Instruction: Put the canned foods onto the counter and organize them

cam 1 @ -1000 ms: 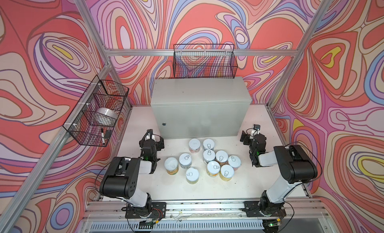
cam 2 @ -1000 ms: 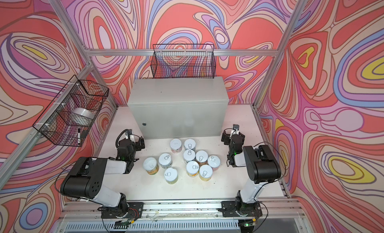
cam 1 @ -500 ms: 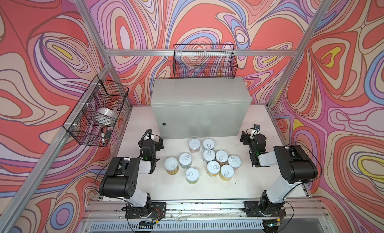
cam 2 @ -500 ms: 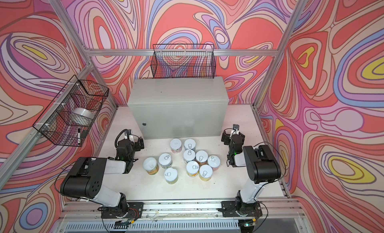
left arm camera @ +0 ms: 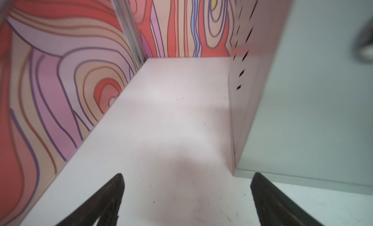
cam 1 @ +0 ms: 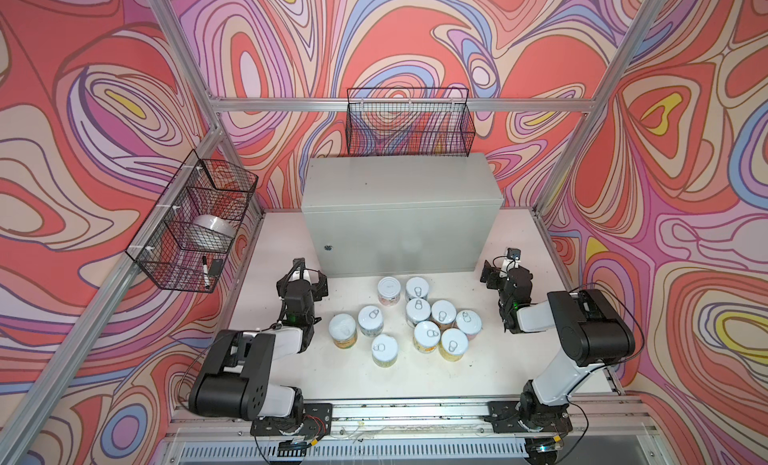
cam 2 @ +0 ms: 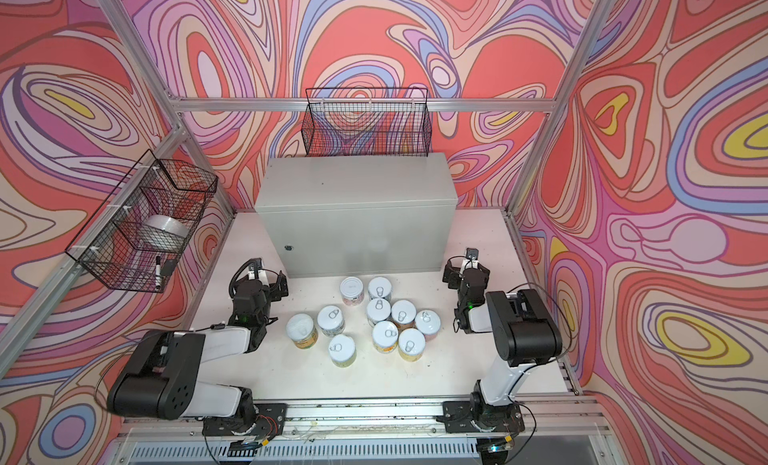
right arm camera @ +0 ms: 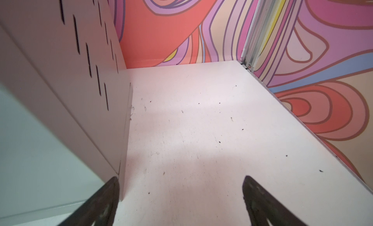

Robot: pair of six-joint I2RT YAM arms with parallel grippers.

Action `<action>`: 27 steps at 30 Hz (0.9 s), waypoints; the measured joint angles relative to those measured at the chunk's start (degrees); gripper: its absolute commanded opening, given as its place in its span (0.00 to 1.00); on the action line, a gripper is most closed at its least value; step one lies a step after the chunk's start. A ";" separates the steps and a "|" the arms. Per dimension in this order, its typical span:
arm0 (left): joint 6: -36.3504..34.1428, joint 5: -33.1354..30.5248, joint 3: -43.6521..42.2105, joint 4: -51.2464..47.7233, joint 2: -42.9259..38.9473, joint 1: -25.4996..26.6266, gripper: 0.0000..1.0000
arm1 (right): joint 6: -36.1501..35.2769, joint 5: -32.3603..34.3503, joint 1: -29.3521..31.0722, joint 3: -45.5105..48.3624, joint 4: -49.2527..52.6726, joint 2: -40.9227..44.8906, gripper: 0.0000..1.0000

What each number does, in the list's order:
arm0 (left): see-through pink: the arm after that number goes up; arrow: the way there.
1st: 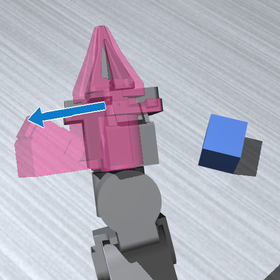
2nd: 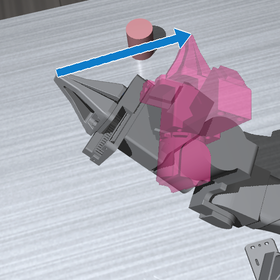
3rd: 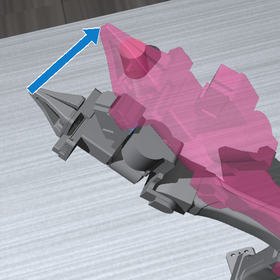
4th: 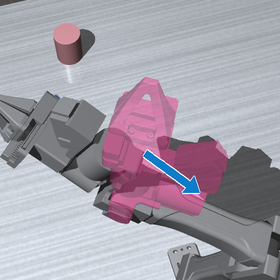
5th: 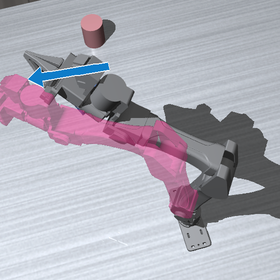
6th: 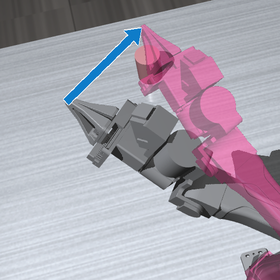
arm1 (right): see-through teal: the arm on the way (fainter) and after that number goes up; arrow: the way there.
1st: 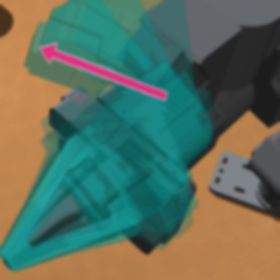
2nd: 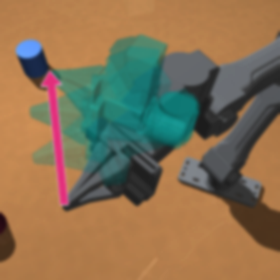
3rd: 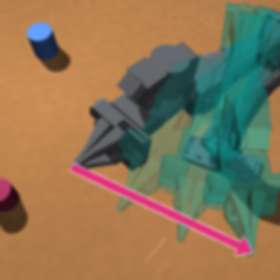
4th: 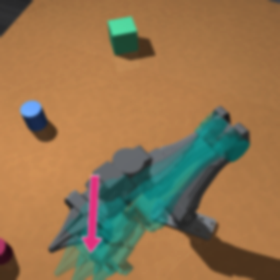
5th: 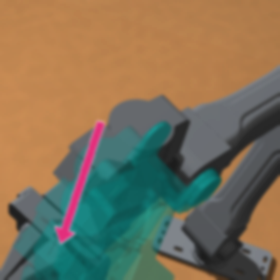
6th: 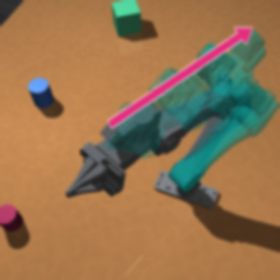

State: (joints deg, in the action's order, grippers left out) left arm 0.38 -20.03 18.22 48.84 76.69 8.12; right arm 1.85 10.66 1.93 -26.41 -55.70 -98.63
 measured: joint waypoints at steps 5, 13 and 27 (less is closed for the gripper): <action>5.25 -5.09 5.86 -16.37 -17.86 4.24 1.00 | -0.02 0.00 -0.02 0.00 0.00 0.00 0.98; 18.60 -1.68 20.20 -45.18 -29.70 7.69 1.00 | -0.02 0.00 -0.02 0.00 0.00 0.00 0.98; 35.65 3.93 7.72 -76.30 -62.77 21.05 1.00 | 0.00 0.00 -0.04 0.00 0.00 0.00 0.98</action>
State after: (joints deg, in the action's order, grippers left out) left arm 36.03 -16.10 25.93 -27.46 13.91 29.17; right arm 1.85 10.66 1.89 -26.41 -55.70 -98.63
